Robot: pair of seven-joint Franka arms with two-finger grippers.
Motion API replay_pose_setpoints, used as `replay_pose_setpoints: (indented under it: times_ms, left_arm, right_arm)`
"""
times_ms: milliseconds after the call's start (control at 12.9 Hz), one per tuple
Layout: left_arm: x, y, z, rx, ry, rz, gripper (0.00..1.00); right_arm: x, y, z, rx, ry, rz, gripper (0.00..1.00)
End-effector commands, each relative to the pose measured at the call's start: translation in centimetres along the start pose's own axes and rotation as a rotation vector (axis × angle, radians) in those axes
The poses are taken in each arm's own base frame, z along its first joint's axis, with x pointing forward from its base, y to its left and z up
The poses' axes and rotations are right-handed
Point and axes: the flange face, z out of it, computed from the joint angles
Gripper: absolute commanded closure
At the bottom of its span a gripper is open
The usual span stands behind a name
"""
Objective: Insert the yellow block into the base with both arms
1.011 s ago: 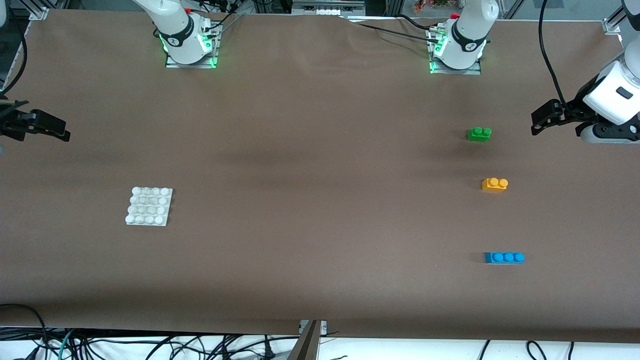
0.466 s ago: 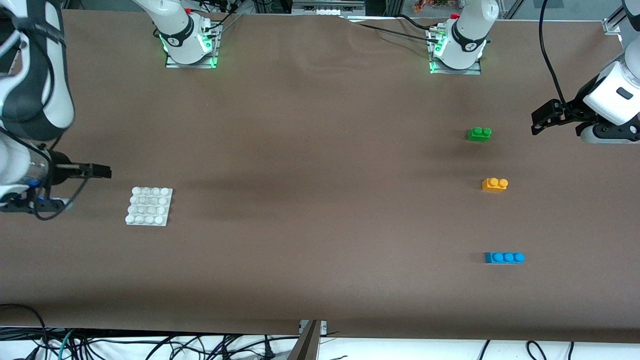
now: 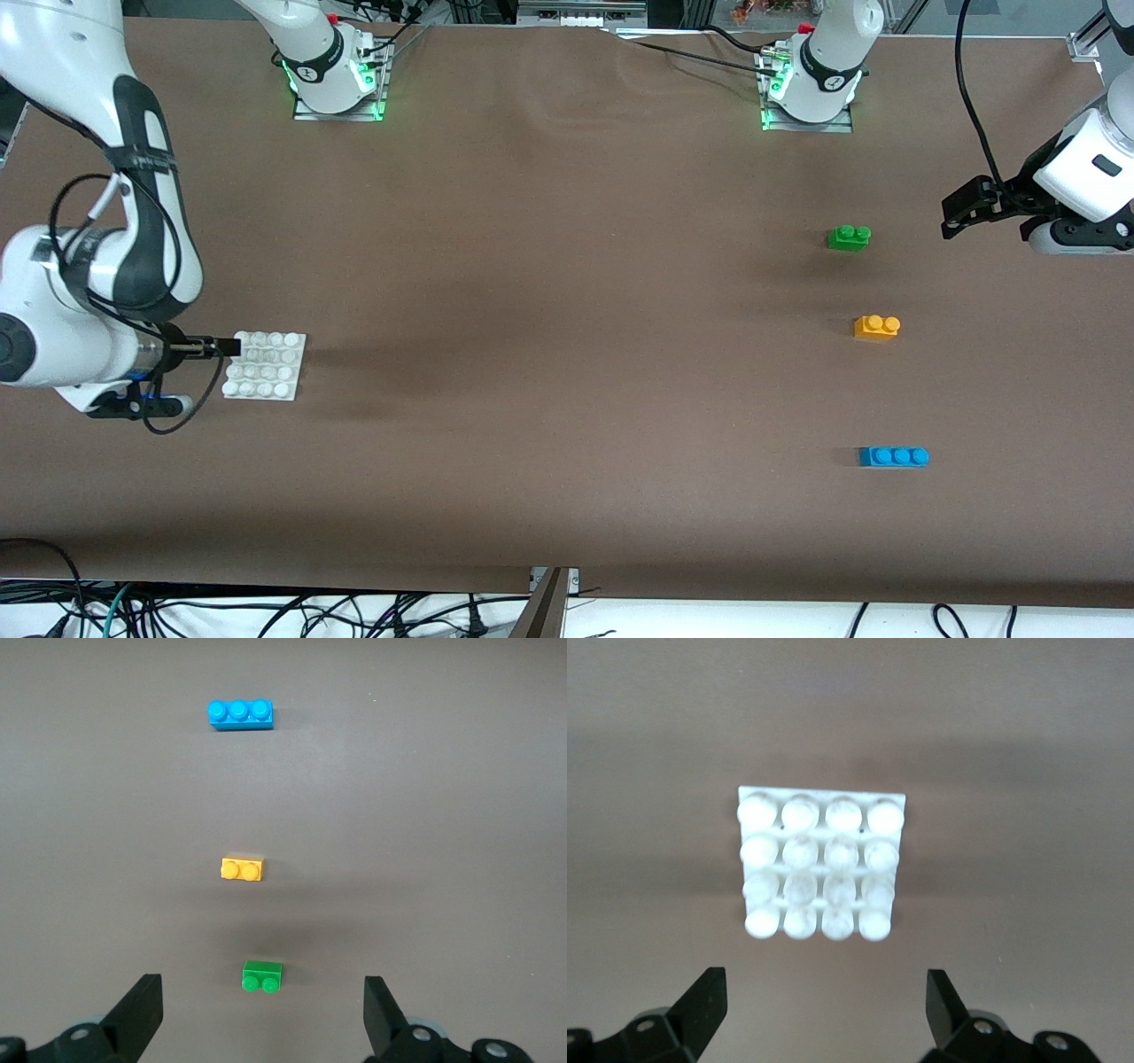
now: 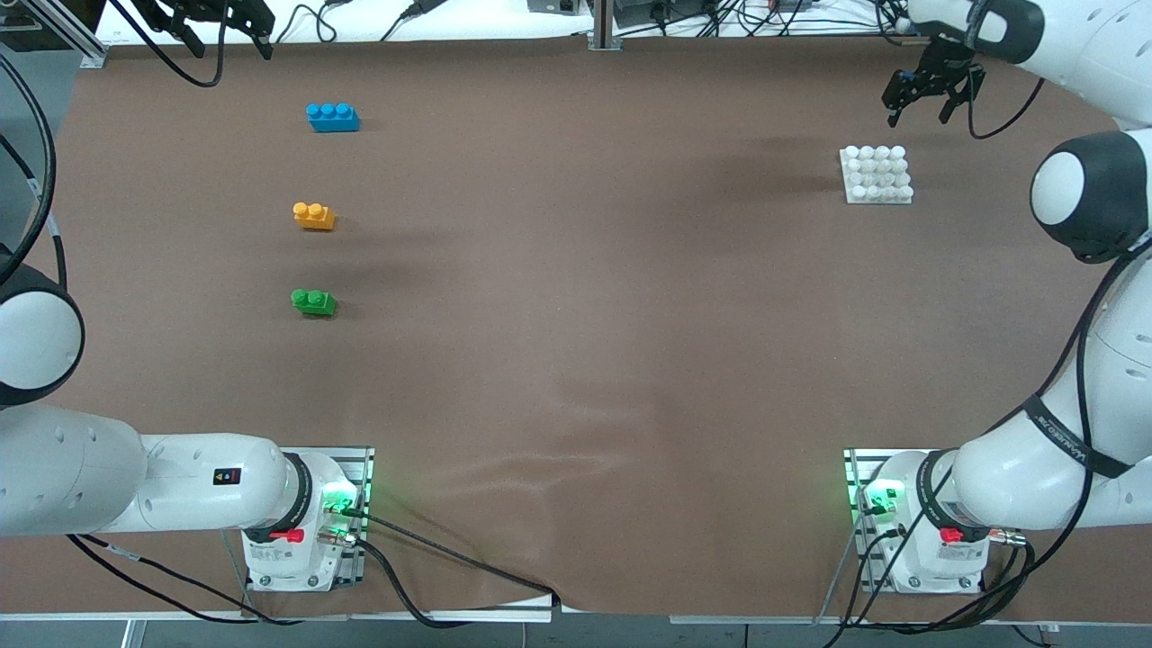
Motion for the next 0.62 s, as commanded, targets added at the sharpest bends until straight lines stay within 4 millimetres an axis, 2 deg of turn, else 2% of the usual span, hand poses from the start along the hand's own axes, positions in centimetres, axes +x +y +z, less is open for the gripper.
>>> replay_pose_setpoints:
  times_ms: [0, 233, 389, 544]
  left_arm:
    - [0.1, -0.1, -0.6, 0.019, -0.006, 0.016, 0.0]
    - [0.1, 0.0, -0.6, 0.019, -0.006, 0.017, 0.0]
    - [0.1, 0.0, -0.6, 0.021, -0.006, 0.017, 0.0]
    - [0.1, 0.0, -0.6, 0.021, -0.006, 0.017, 0.0]
  right_arm:
    - [1.2, 0.1, 2.8, -0.004, 0.016, 0.004, 0.0]
    - [1.6, 0.0, 6.5, -0.006, 0.031, 0.003, 0.0]
    - [1.7, 0.1, 8.1, -0.008, 0.026, 0.015, 0.0]
    - [1.9, -0.1, 8.9, -0.009, 0.02, 0.016, 0.0]
